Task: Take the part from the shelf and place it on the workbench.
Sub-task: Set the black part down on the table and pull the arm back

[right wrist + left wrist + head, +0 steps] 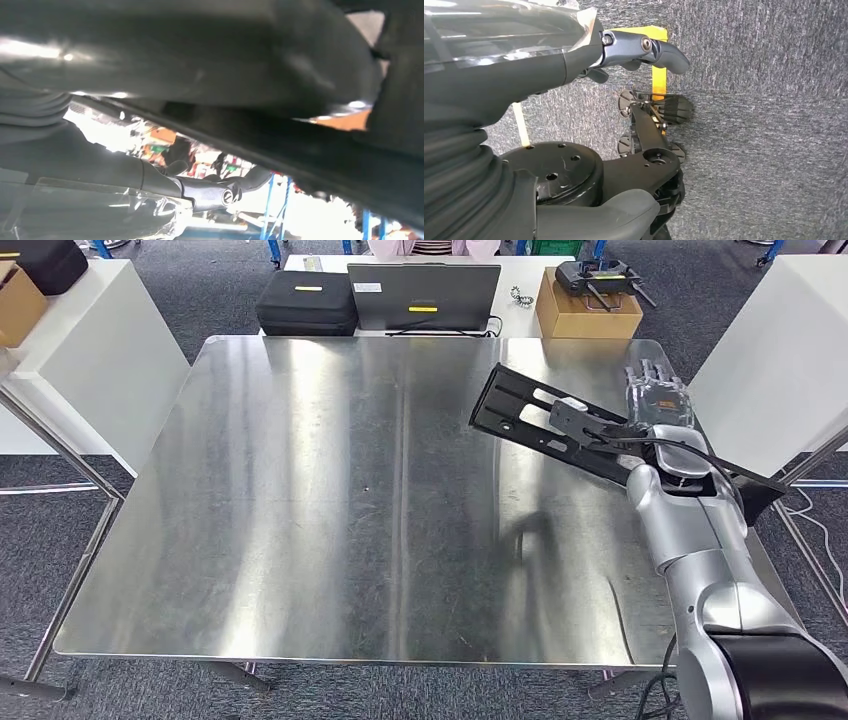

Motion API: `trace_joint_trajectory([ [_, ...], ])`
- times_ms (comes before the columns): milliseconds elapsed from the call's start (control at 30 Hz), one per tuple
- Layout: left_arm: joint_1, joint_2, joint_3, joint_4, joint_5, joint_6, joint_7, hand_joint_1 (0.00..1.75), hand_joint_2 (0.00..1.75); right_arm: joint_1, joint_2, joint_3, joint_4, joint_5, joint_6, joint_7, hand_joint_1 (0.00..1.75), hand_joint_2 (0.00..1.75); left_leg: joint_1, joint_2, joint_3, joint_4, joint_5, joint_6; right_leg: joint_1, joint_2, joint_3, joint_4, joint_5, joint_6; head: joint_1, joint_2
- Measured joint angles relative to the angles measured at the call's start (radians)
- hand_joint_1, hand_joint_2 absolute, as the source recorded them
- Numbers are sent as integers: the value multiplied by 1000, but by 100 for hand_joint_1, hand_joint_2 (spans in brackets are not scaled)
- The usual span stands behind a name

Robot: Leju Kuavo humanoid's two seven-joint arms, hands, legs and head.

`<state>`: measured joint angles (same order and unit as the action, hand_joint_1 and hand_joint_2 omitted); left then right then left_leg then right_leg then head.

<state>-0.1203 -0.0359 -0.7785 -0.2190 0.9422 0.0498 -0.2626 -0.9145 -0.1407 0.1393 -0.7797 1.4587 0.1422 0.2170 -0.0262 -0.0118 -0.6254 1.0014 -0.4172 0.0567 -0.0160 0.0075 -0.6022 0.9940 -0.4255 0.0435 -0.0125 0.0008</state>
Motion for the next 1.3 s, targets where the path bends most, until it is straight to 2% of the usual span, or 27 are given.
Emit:
trace_joint_trajectory([
  [333, 0, 2, -5, 0, -17, -7, 4, 0, 175, 13, -23, -34, -43, -106, 113, -31, 0, 0, 0, 0, 0, 0, 0, 0, 0, 0, 0, 0, 0, 0, 0, 0],
  [1300, 1, 2, -7, 0, -31, -18, 1, 0, 175, 45, -20, -26, -59, -191, 98, -47, 0, 0, 0, 0, 0, 0, 0, 0, 0, 0, 0, 0, 0, 0, 0, 0],
])
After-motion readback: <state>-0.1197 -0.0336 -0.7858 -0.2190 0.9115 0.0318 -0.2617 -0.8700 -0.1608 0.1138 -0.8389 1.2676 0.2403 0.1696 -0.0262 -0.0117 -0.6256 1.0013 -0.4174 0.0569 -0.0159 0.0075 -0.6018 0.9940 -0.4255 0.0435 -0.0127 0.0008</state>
